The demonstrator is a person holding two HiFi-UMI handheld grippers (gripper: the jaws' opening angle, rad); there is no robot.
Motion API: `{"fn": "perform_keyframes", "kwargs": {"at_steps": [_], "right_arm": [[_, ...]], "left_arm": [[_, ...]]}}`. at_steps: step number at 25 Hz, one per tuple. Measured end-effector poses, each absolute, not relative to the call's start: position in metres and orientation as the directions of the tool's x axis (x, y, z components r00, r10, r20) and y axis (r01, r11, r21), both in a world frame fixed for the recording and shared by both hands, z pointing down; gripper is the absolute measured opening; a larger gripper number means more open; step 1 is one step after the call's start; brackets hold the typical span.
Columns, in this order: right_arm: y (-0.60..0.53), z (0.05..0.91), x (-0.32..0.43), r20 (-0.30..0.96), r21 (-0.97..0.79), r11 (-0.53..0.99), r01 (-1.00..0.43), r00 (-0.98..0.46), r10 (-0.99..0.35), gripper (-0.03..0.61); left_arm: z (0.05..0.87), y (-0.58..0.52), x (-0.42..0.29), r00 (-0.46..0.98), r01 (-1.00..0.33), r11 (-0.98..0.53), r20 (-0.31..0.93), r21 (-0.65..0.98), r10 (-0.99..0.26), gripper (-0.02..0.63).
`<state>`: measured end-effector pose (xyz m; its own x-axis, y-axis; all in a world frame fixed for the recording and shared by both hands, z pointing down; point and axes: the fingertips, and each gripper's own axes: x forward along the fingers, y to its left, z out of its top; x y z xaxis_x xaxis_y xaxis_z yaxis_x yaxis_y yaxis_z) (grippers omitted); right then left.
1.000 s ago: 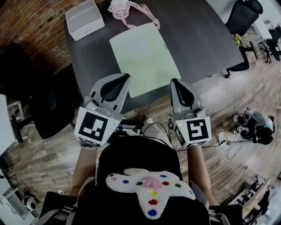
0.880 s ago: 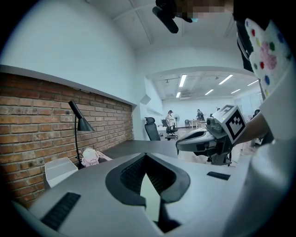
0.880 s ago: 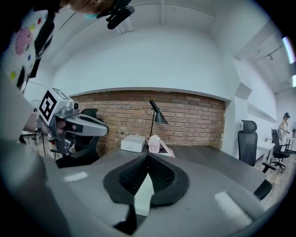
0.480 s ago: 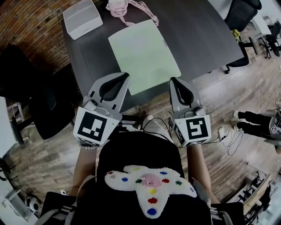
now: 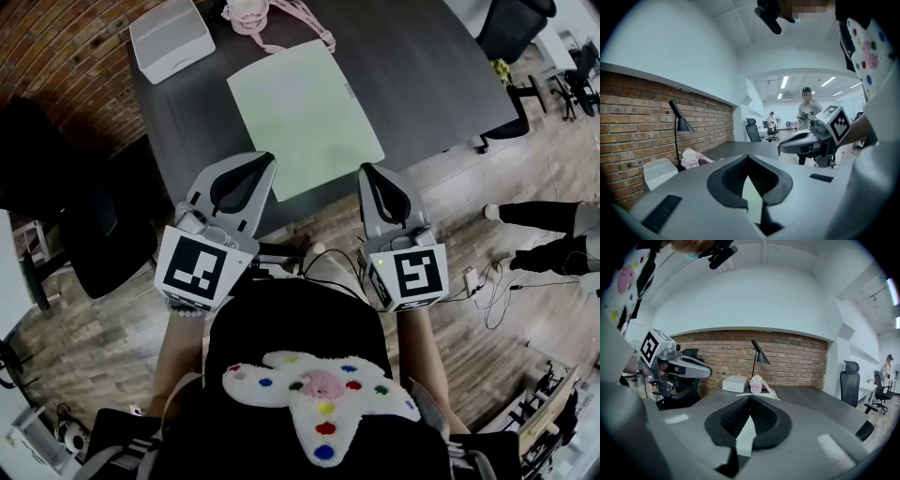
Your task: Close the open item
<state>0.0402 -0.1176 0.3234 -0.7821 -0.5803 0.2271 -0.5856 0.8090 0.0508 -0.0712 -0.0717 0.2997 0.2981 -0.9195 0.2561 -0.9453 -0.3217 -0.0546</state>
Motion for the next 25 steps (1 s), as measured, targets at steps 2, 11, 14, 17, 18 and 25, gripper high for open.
{"fn": "perform_keyframes", "kwargs": {"at_steps": [2,11,14,17,18,25], "right_arm": [[-0.1175,0.3239,0.0403,0.230,0.051,0.809,-0.586,-0.781,-0.580,0.008],[-0.1196,0.3265,0.0407,0.233,0.050,0.807,-0.589,-0.778,-0.583,0.008],[-0.1197,0.3249,0.0399,0.232,0.045,0.806,-0.590,-0.779,-0.583,0.008],[-0.1202,0.3255,0.0381,0.236,0.045,0.807,-0.589,-0.778,-0.582,0.008],[-0.1199,0.3264,0.0373,0.239,0.048,0.808,-0.587,-0.779,-0.580,0.008],[-0.1203,0.3292,0.0331,0.239,0.042,0.811,-0.583,-0.783,-0.575,0.008]], "left_arm": [[0.2997,-0.0719,-0.0710,0.300,-0.945,-0.323,0.256,-0.055,-0.919,0.006],[0.3008,-0.0741,-0.0720,0.300,-0.942,-0.327,0.254,-0.071,-0.919,0.005],[0.3000,-0.0744,-0.0738,0.295,-0.943,-0.324,0.259,-0.075,-0.920,0.005],[0.2994,-0.0746,-0.0732,0.301,-0.942,-0.329,0.259,-0.071,-0.918,0.006],[0.3000,-0.0745,-0.0731,0.302,-0.942,-0.330,0.261,-0.070,-0.917,0.006],[0.3017,-0.0763,-0.0754,0.298,-0.943,-0.325,0.258,-0.067,-0.919,0.005]]}}
